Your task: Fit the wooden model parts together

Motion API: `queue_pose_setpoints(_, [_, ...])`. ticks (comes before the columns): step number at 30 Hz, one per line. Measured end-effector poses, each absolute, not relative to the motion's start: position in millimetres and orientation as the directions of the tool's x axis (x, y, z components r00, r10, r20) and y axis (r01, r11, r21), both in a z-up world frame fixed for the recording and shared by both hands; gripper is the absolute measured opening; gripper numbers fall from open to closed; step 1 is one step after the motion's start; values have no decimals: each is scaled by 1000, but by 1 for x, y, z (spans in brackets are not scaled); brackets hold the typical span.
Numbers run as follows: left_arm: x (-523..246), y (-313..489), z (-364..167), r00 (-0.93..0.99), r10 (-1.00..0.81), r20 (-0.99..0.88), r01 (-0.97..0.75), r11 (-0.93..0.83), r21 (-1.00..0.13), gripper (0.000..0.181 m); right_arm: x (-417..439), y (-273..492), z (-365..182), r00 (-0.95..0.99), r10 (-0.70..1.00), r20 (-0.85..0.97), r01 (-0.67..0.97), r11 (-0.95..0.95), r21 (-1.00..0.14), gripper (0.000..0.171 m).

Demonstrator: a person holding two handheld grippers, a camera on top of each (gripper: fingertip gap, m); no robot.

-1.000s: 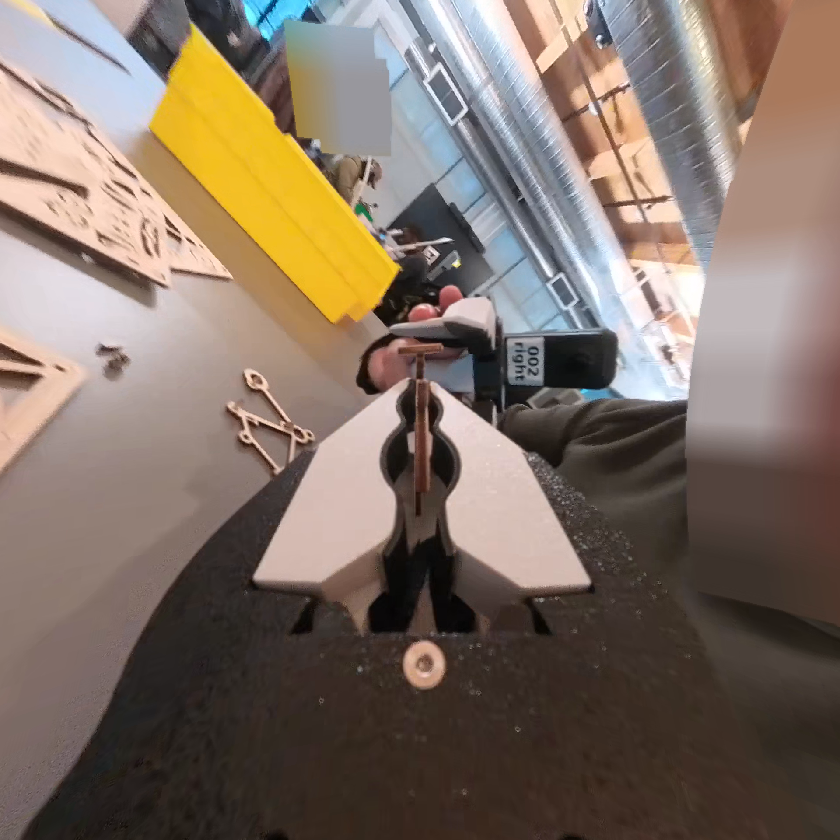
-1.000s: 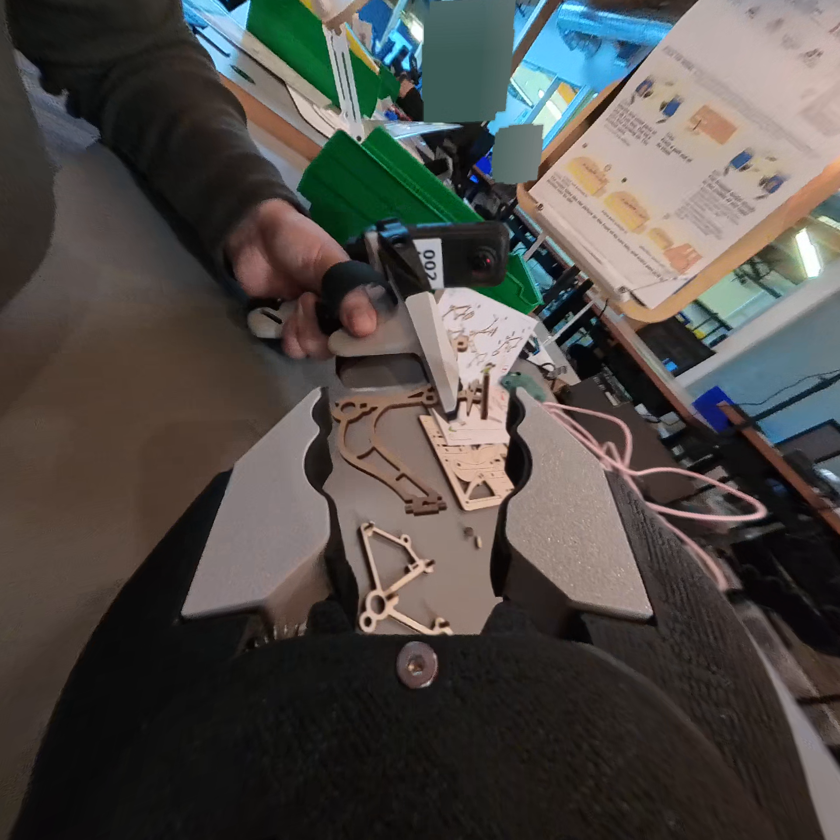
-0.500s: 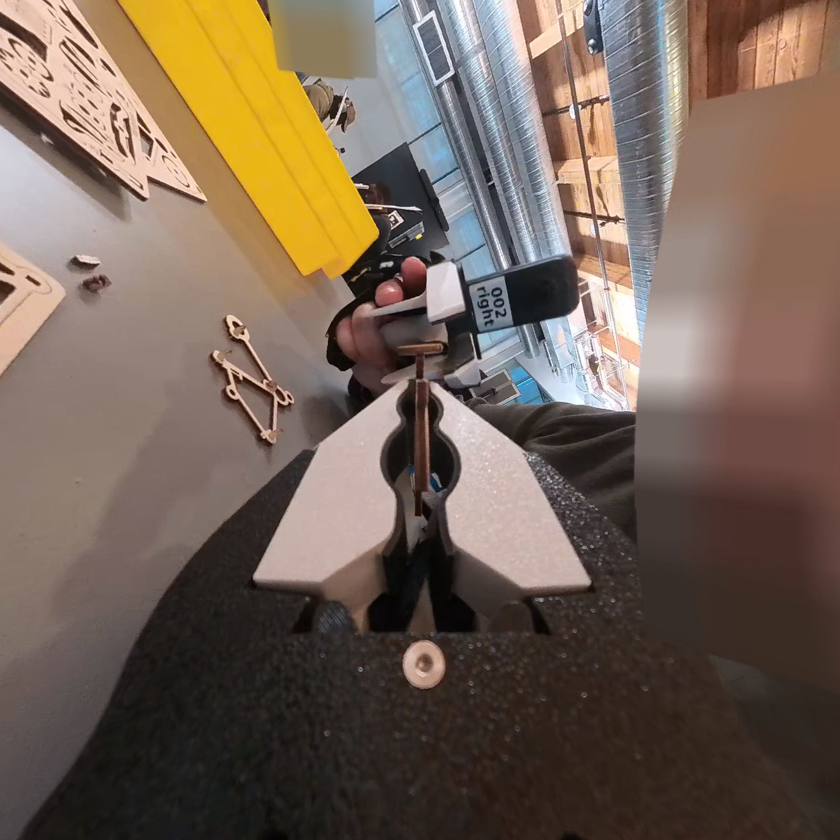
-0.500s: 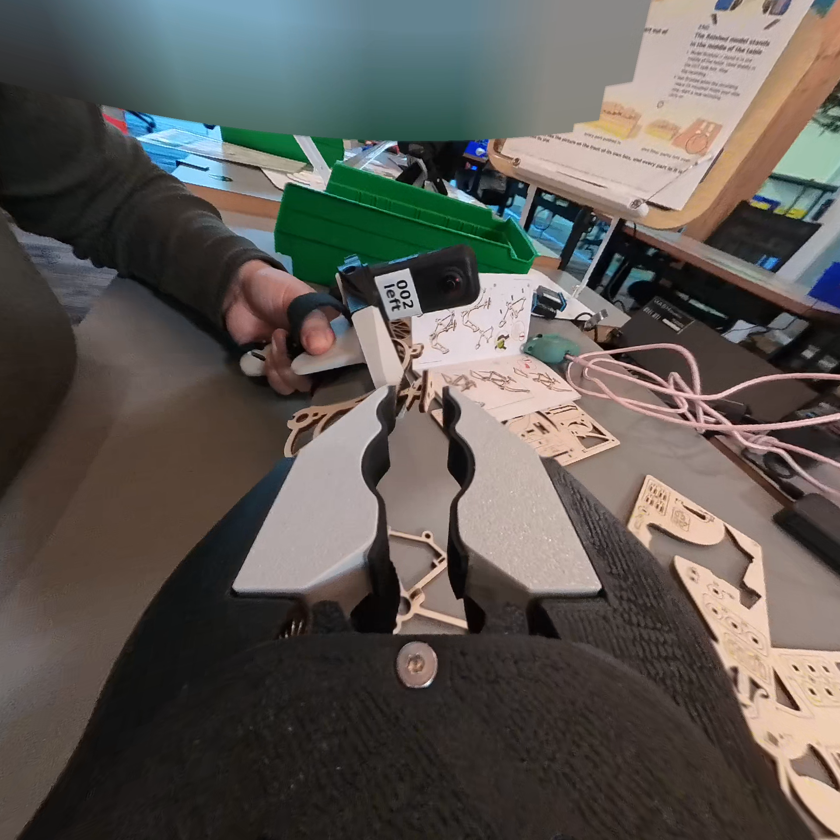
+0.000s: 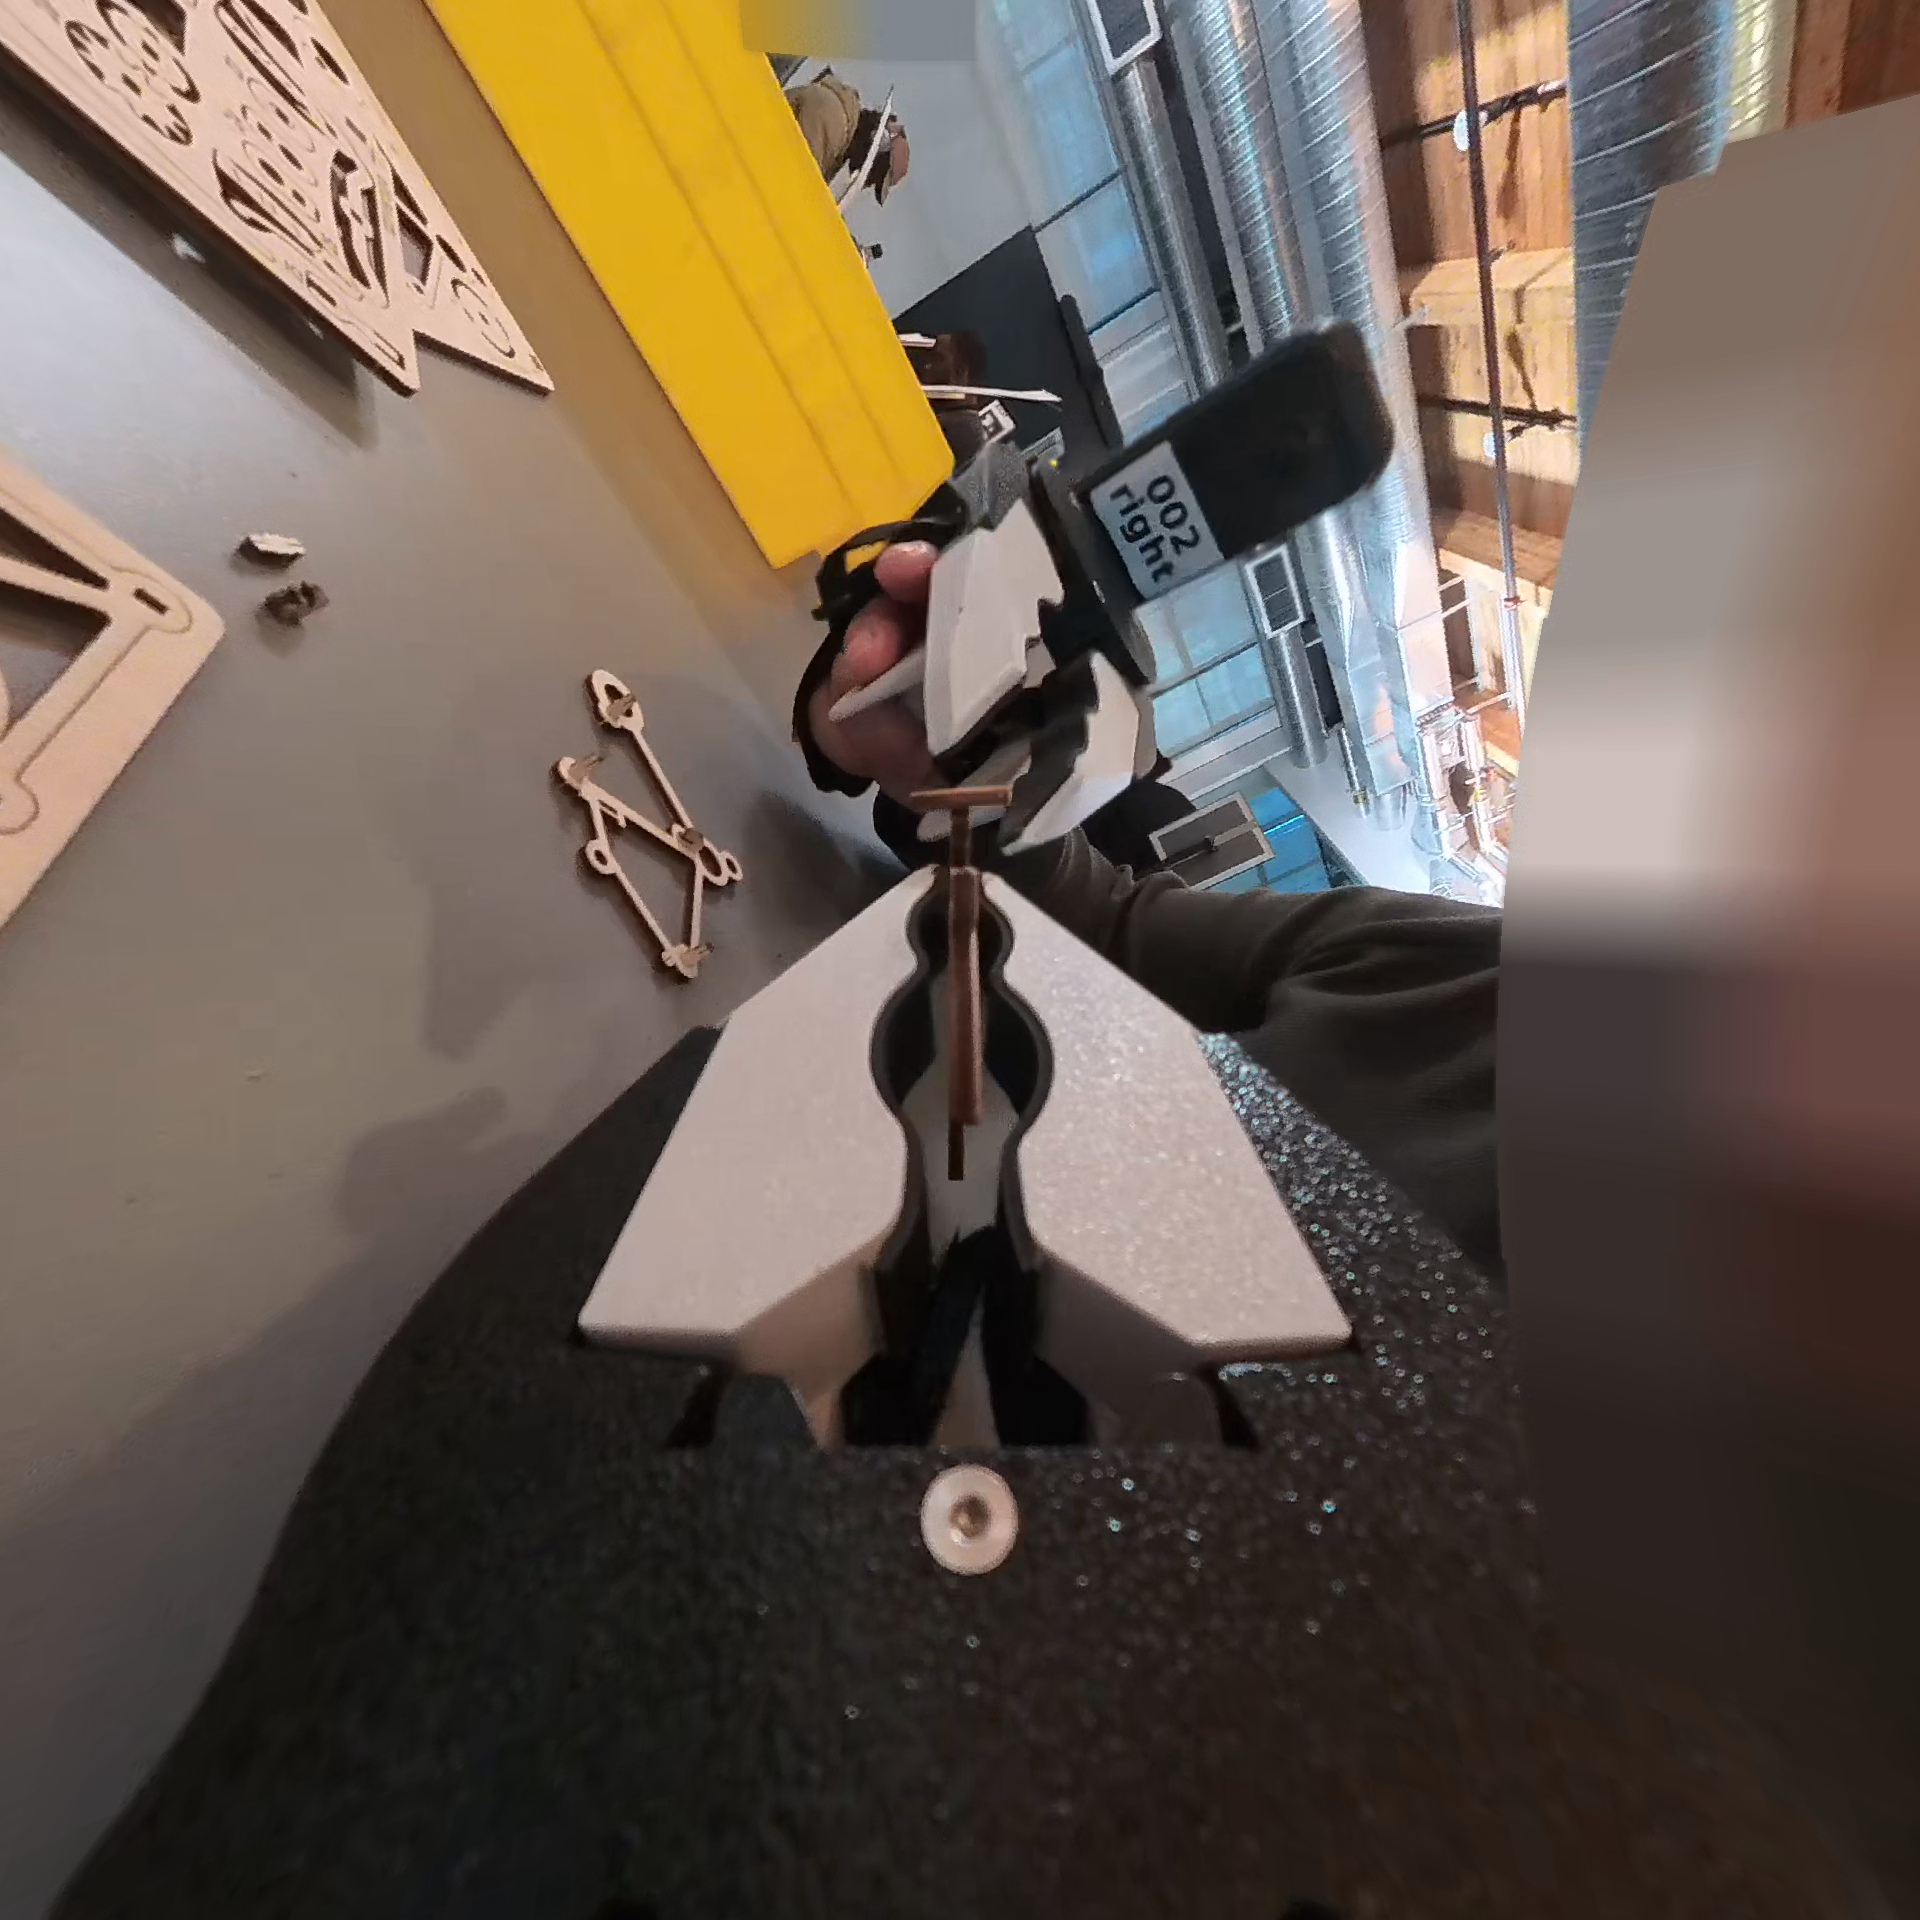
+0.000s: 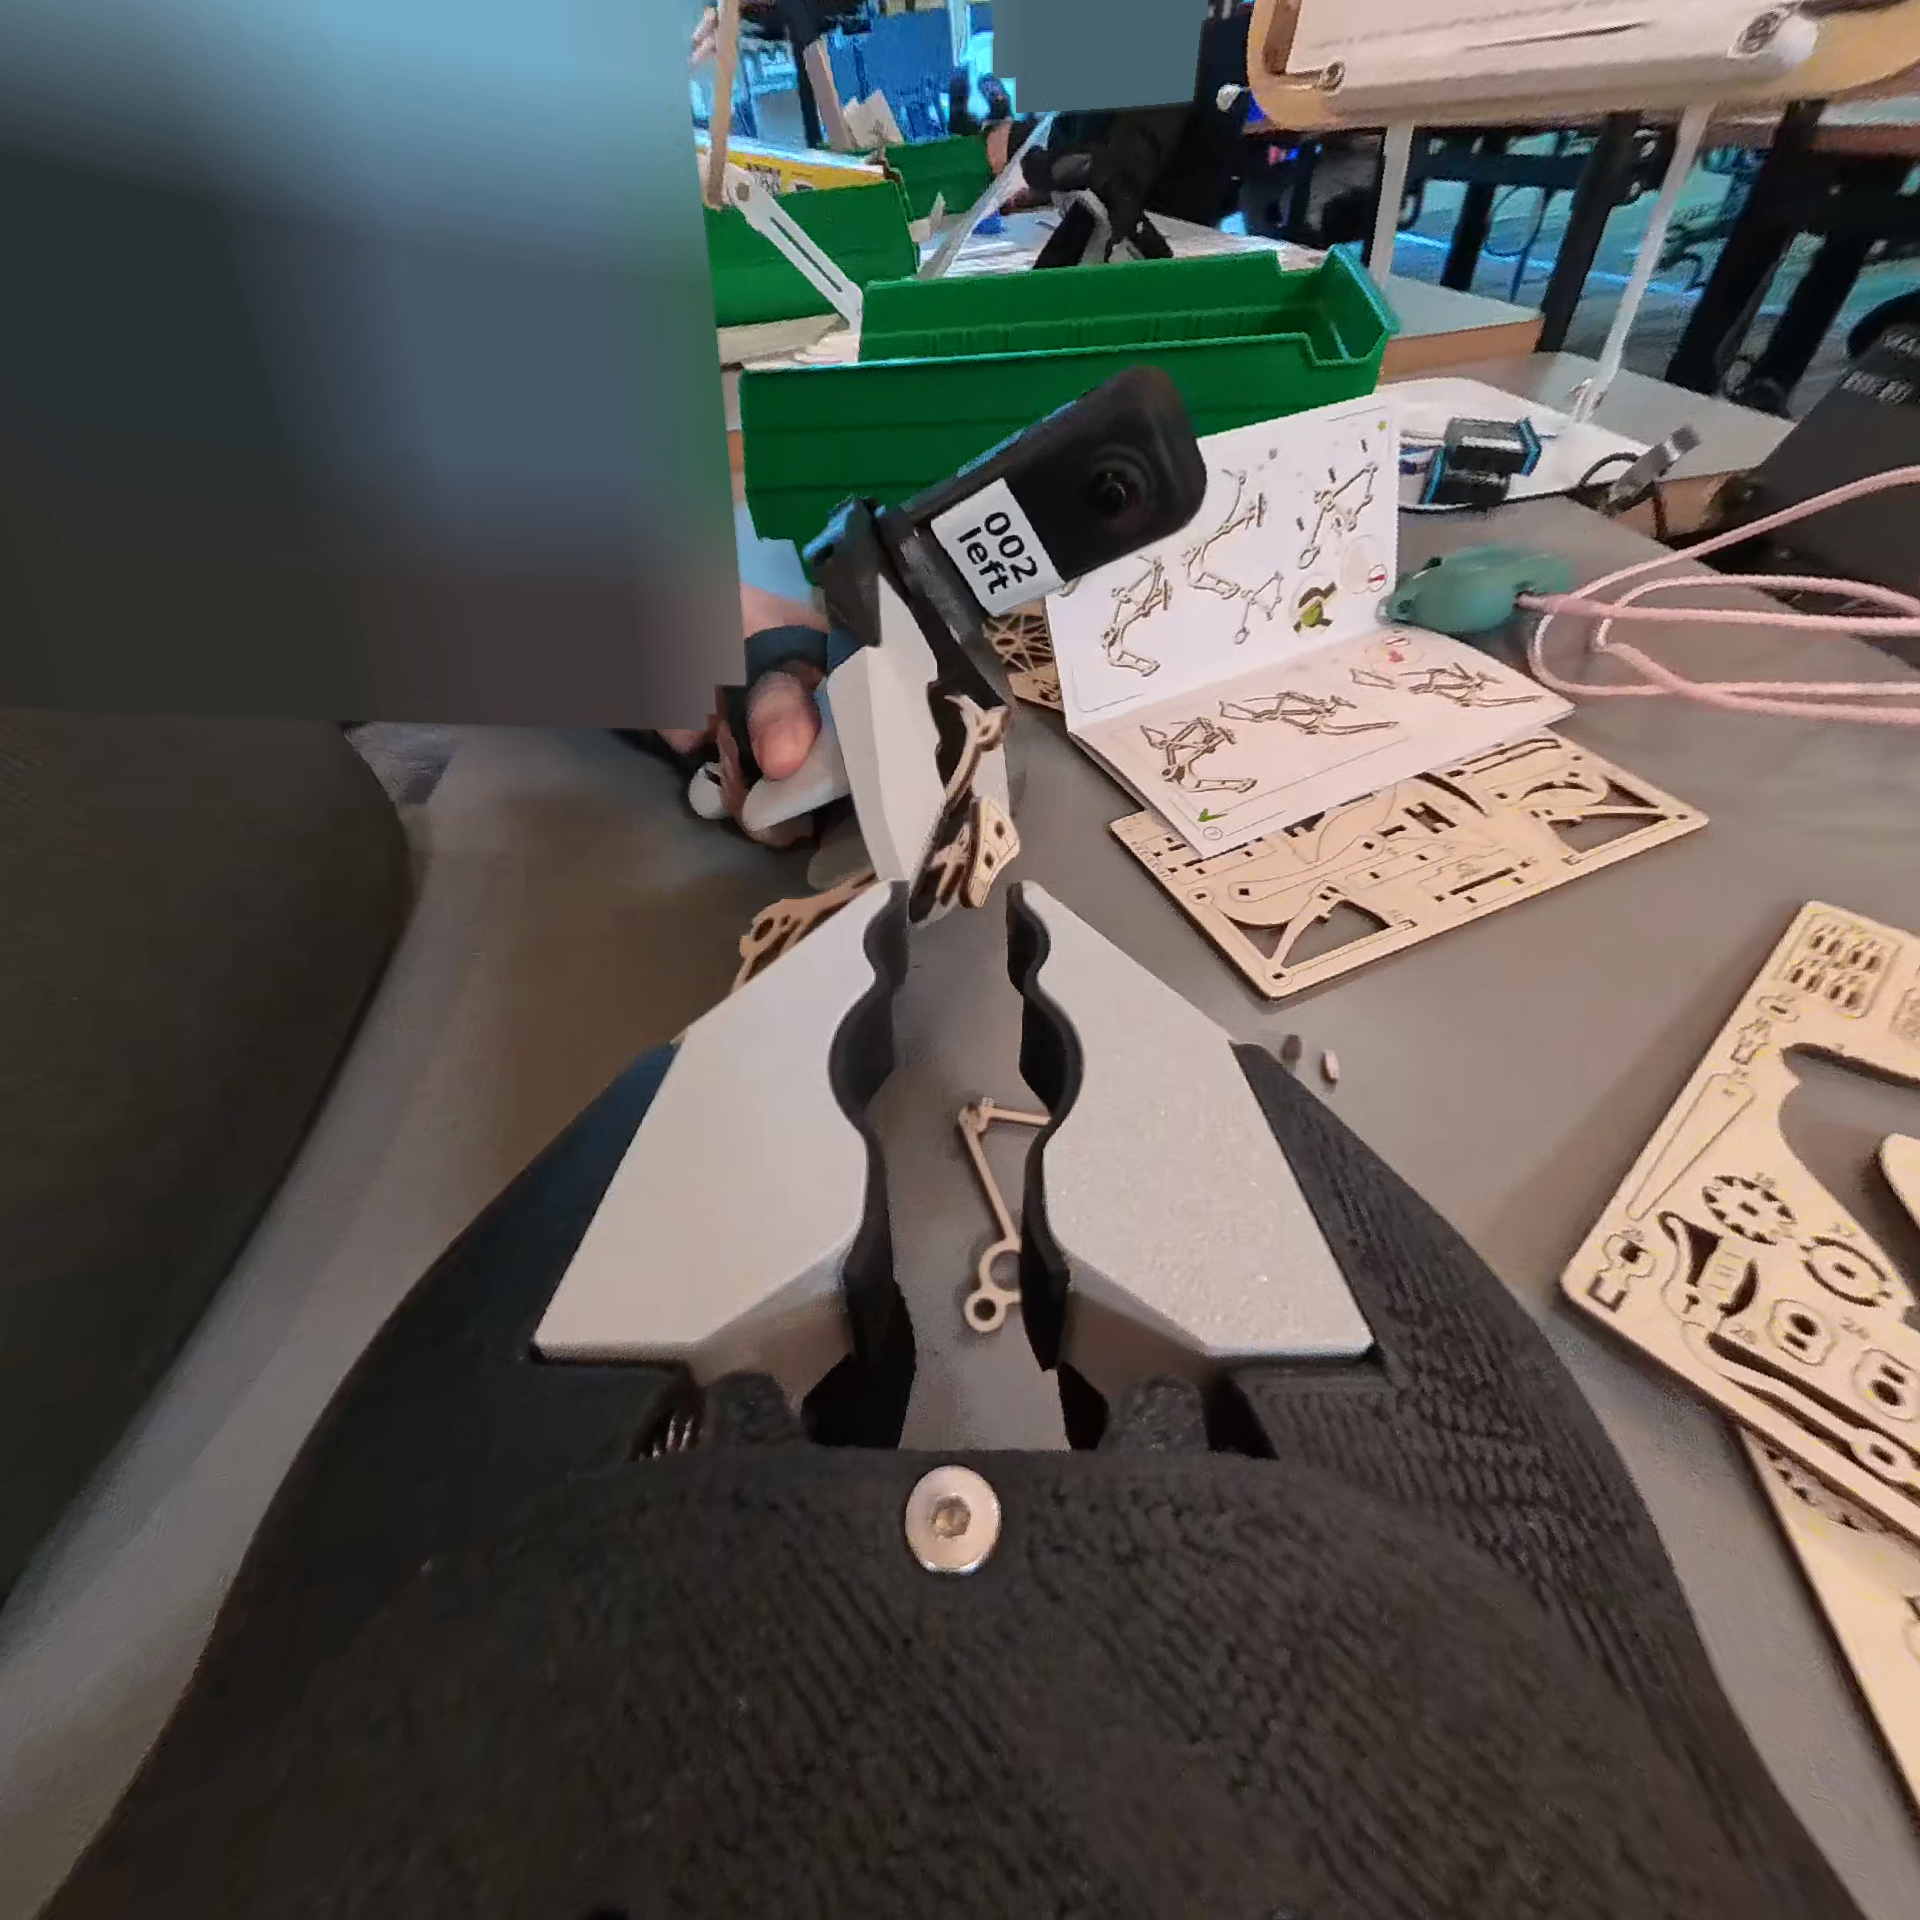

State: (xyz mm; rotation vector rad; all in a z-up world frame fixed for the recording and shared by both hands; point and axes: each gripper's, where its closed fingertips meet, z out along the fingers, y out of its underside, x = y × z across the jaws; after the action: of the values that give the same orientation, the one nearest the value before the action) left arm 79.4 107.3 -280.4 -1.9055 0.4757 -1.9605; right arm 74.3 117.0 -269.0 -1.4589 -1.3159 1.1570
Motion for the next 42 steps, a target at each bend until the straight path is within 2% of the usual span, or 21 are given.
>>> queue_pose_setpoints(4, [79, 107, -281, 17, -547, 837, 13, -837, -547, 0, 75, 116, -264, -2, 984, -176, 179, -172, -969, 21])
queue_pose_setpoints(7, [76, 108, -284, 64, -616, 785, -12, -787, -616, 0, 72, 115, -266, 5, 991, -133, 186, -132, -974, 25])
queue_pose_setpoints(11, [73, 109, -284, 55, -599, 799, -8, -800, -600, 0, 66, 116, -269, 59, 997, 41, 226, 27, -974, 10])
queue_pose_setpoints(15, [72, 108, -283, 42, -588, 808, -8, -809, -588, 0, 64, 121, -273, 101, 987, 123, 270, 92, -958, 10])
queue_pose_setpoints(42, [72, 107, -283, 30, -575, 817, -11, -818, -575, 0, 60, 118, -271, 89, 984, 157, 241, 131, -962, 7])
